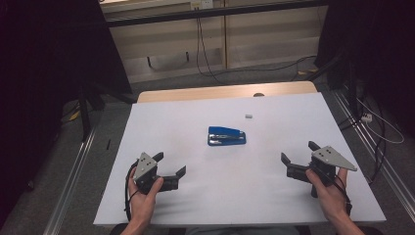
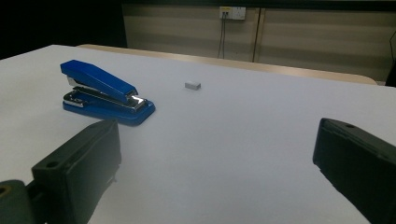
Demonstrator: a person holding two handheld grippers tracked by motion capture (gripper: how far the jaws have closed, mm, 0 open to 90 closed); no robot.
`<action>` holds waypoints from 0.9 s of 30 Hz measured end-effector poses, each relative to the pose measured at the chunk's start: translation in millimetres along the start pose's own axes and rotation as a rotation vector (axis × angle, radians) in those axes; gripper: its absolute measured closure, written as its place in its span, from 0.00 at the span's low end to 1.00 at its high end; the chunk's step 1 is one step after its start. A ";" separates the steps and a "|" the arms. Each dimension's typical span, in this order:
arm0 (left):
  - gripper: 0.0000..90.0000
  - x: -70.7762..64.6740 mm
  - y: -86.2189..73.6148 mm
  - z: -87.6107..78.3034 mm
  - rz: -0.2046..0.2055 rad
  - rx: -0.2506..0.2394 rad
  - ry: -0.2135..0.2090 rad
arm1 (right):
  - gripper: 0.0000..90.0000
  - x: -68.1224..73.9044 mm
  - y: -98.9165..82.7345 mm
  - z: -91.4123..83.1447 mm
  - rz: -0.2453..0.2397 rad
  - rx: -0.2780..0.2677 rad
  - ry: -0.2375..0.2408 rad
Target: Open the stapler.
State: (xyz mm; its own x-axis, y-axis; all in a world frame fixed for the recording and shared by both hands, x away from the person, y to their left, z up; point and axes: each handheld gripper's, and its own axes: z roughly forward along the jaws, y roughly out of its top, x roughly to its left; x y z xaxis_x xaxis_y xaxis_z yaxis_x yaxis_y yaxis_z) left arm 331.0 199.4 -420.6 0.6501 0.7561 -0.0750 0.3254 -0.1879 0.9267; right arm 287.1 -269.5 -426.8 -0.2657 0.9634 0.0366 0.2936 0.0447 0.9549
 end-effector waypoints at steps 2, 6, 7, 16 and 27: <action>0.05 -0.1 -0.5 0.5 -0.002 0.006 -0.001 | 0.01 -0.6 -0.3 0.3 0.004 0.002 0.002; 0.05 -1.2 -0.8 1.4 0.012 0.015 -0.007 | 0.01 0.1 -0.2 0.9 0.010 -0.002 0.011; 0.05 -1.4 -0.8 1.3 0.017 0.014 -0.010 | 0.02 1.0 0.3 1.7 0.025 0.002 0.037; 0.08 -2.9 3.1 4.4 0.043 0.057 -0.070 | 0.02 3.0 3.0 10.2 0.014 0.010 0.116; 0.06 -9.0 7.0 18.2 0.065 0.040 -0.073 | 0.01 16.1 9.3 14.0 0.011 0.004 0.164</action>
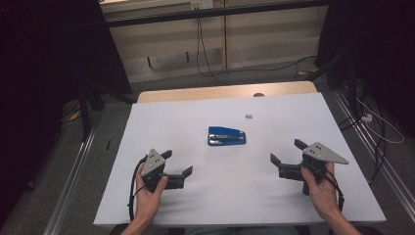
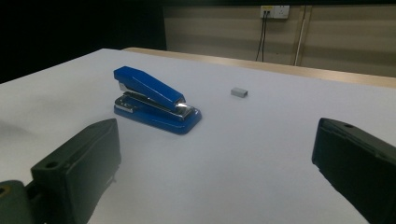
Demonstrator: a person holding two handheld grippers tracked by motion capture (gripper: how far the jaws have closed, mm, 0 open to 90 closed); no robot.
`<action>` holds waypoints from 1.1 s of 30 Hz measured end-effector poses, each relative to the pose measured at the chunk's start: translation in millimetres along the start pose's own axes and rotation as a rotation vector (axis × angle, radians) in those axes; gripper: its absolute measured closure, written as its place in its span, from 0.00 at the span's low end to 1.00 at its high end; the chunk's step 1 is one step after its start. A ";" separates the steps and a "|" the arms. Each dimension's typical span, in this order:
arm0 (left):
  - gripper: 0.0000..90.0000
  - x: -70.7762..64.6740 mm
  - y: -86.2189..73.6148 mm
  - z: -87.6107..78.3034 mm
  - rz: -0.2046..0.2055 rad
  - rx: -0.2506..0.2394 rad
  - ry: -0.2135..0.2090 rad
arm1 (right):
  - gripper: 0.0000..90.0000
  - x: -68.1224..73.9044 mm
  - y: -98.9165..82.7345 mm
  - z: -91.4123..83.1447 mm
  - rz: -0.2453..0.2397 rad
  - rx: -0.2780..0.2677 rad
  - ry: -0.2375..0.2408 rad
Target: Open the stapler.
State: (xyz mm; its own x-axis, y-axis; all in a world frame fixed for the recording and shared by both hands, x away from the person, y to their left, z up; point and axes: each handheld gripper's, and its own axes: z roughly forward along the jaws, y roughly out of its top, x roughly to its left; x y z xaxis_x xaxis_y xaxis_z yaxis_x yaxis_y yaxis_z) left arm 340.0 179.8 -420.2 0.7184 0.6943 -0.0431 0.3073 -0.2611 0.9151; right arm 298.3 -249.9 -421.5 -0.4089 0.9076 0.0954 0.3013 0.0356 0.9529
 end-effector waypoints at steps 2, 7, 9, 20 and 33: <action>0.06 -0.8 0.7 2.1 -0.001 0.002 -0.015 | 0.01 2.7 0.1 2.4 -0.015 0.008 -0.003; 0.05 -2.2 3.1 6.9 0.003 -0.006 -0.027 | 0.01 7.4 -0.2 8.5 -0.015 0.018 0.021; 0.05 -2.7 4.6 9.4 0.011 -0.007 -0.033 | 0.01 8.3 -0.1 10.6 -0.014 0.018 0.038; 0.04 -7.5 13.5 27.6 0.024 -0.013 -0.038 | 0.03 14.7 3.0 21.4 -0.022 0.014 0.078; 0.05 -4.3 29.0 49.7 0.038 -0.029 -0.027 | 0.07 23.5 11.4 47.3 -0.038 0.004 0.117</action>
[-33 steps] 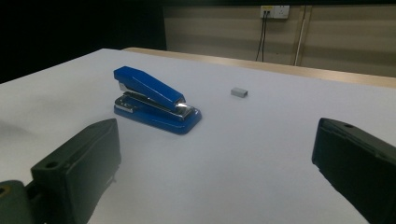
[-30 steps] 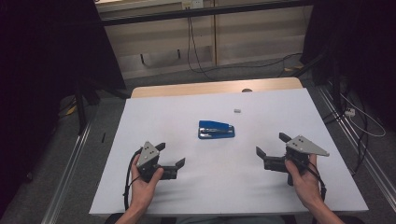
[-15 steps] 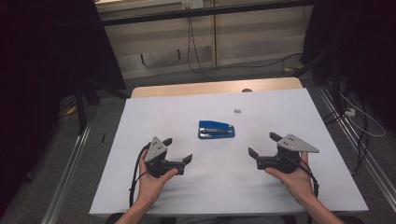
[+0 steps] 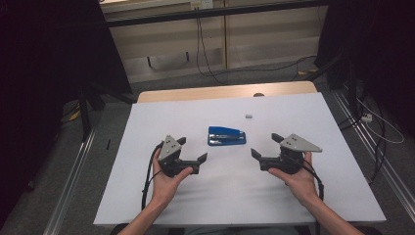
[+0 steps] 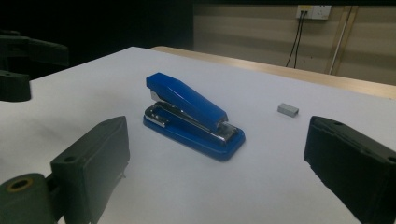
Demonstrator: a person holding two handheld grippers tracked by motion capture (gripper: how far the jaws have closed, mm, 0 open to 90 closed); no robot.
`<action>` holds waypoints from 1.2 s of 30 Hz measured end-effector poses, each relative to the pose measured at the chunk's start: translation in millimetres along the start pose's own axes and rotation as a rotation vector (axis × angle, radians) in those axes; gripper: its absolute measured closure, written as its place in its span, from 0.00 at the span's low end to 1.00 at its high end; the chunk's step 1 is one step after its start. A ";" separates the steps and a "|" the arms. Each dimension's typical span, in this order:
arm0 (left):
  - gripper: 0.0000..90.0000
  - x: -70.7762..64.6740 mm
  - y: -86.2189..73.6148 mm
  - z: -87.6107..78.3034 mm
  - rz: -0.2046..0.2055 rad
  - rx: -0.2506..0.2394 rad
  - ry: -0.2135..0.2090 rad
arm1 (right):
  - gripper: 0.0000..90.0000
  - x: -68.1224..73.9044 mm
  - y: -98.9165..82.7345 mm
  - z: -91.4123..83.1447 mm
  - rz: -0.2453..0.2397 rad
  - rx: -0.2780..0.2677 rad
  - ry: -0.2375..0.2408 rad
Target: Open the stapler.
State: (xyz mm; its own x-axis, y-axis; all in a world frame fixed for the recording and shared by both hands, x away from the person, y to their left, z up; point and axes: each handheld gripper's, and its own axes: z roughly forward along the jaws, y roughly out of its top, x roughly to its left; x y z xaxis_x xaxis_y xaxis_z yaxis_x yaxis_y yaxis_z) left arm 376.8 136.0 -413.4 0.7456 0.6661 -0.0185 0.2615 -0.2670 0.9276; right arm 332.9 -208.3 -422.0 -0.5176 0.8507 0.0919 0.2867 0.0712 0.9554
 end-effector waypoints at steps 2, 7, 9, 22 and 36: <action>0.05 -0.2 0.5 5.3 -0.005 0.002 -0.009 | 0.08 2.4 1.7 3.7 -0.005 -0.005 0.004; 0.05 -0.6 6.3 17.5 0.024 0.012 0.002 | 0.11 6.5 2.8 11.8 -0.017 -0.002 0.019; 0.05 -0.8 10.3 24.1 0.025 0.007 -0.006 | 0.11 6.5 4.4 16.0 -0.022 -0.002 0.022; 0.05 4.3 17.8 45.5 0.027 0.027 -0.015 | 0.17 9.9 13.9 42.2 -0.039 -0.010 0.043; 0.06 34.3 26.9 64.5 0.015 0.045 0.038 | 0.28 10.4 21.2 70.0 -0.026 -0.008 0.060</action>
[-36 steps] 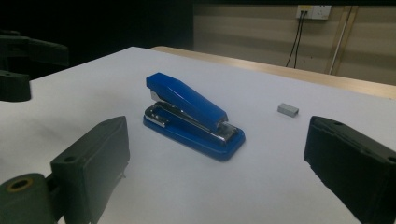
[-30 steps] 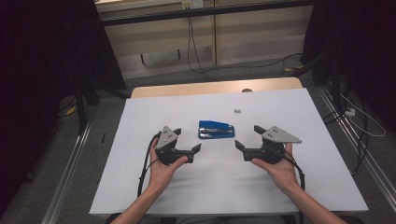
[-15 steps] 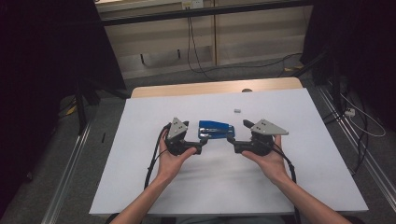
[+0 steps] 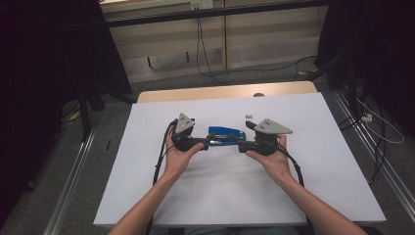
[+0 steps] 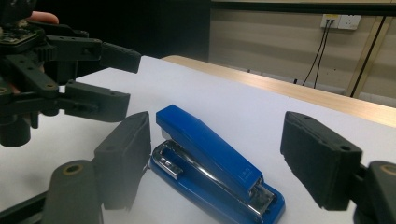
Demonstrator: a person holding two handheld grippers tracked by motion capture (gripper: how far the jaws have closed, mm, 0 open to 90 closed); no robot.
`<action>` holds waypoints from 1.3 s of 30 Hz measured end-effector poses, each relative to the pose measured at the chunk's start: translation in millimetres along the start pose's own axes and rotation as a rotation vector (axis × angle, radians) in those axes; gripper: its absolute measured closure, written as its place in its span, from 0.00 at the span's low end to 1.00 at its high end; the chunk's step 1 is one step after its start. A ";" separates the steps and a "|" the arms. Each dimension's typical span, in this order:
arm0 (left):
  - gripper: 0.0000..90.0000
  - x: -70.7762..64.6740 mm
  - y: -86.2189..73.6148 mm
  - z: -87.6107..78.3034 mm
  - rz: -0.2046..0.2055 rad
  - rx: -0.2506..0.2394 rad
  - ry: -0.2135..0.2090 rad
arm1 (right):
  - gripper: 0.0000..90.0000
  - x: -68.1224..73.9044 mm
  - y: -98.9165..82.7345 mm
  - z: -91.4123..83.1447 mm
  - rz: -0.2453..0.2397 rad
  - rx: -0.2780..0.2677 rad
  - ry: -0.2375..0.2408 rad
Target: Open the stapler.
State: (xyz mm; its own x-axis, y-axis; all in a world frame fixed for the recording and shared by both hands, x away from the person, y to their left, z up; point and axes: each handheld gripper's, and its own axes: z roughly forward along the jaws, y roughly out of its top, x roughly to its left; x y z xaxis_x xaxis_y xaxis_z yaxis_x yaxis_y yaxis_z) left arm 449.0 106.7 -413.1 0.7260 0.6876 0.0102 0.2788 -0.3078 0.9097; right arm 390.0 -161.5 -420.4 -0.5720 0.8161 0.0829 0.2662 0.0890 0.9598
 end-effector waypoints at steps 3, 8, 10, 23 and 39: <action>0.06 5.1 -1.1 4.1 0.000 0.001 0.010 | 0.31 -0.7 1.3 4.9 0.010 0.001 0.001; 0.05 9.2 -5.8 4.8 0.003 0.038 0.027 | 0.42 1.8 -1.2 10.2 -0.005 0.010 0.022; 0.05 11.2 -7.2 4.2 -0.011 0.039 0.027 | 0.50 2.3 -2.6 10.8 -0.010 0.018 0.042; 0.08 9.8 -14.0 3.7 -0.011 0.081 0.009 | 0.98 1.7 -7.2 13.6 0.000 0.055 0.120; 0.57 9.4 -14.3 1.4 -0.037 0.071 -0.014 | 1.00 2.4 -13.2 20.2 -0.007 0.114 0.176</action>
State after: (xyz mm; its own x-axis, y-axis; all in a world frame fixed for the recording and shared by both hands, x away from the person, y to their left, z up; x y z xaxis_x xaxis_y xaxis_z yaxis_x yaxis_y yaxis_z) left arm 452.7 116.6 -426.6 0.7230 0.6902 -0.0297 0.3494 -0.3283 0.8776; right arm 400.7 -149.1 -438.3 -0.6979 0.7040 0.1314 0.3420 0.1664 0.9249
